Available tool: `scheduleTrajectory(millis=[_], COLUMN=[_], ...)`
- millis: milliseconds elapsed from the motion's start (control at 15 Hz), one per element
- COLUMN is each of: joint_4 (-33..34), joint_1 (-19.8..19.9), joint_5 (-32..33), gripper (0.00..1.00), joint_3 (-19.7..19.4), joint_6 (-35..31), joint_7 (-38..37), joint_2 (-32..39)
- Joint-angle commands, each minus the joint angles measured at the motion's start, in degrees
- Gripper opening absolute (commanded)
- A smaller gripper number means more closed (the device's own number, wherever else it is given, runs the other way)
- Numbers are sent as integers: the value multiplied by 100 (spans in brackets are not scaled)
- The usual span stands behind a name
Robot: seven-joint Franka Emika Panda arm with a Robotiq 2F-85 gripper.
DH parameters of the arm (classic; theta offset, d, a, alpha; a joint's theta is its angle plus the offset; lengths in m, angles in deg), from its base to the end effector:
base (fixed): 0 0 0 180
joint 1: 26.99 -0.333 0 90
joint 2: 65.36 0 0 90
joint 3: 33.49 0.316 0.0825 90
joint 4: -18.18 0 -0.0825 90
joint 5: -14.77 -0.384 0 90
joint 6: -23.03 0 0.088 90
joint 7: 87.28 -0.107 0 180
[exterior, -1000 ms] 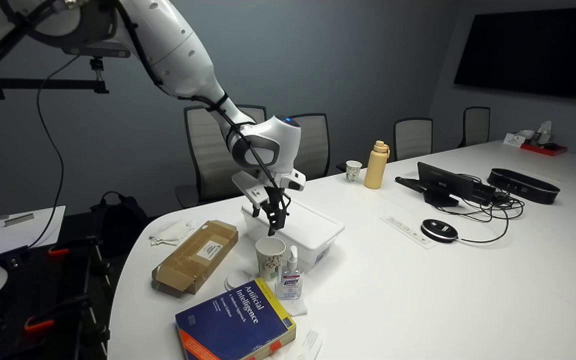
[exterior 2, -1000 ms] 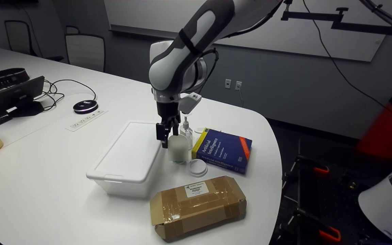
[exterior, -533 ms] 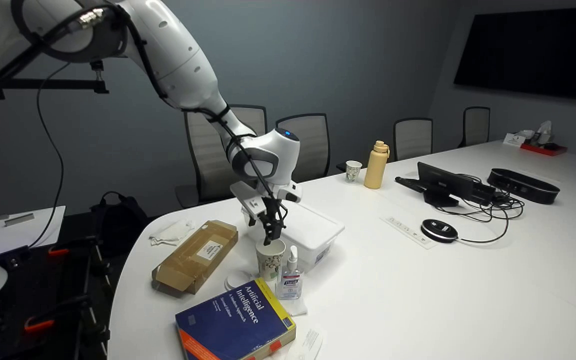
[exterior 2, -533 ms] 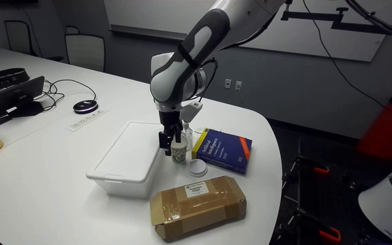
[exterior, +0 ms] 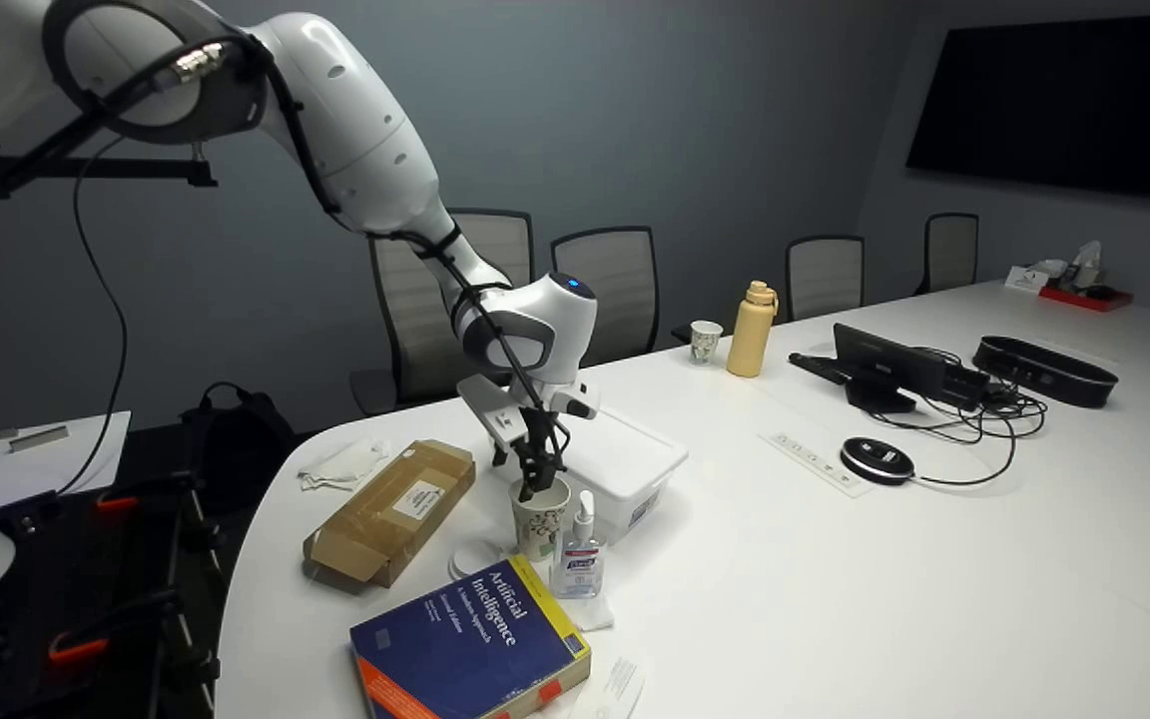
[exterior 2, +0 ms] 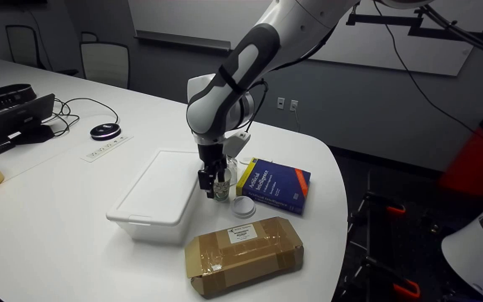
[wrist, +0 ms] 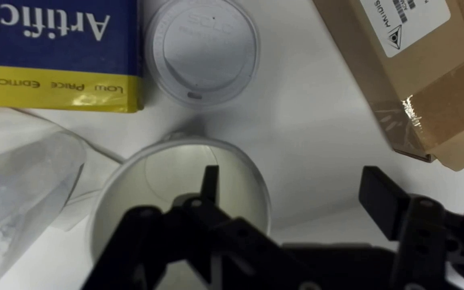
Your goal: Move the cup to the right
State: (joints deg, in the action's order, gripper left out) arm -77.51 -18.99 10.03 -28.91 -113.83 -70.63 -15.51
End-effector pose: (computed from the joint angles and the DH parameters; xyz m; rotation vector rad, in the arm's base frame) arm 0.6502 -0.0415 0.0863 -2.9885 -0.2133 0.1921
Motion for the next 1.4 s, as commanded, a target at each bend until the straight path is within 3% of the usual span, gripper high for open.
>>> scheduleTrajectory(millis=[0,467,1000,1333], joint_4=[120,111,89,-30], joint_1=[-7,3,53,-126], joint_5=[87,120,163,283], gripper=[58,3,1,1], joint_3=[-2,-25,-48,-203], joint_6=[-10,-22,-9,203], joint_7=[60,58,4,-283], joint_2=[75,67,-47,-526])
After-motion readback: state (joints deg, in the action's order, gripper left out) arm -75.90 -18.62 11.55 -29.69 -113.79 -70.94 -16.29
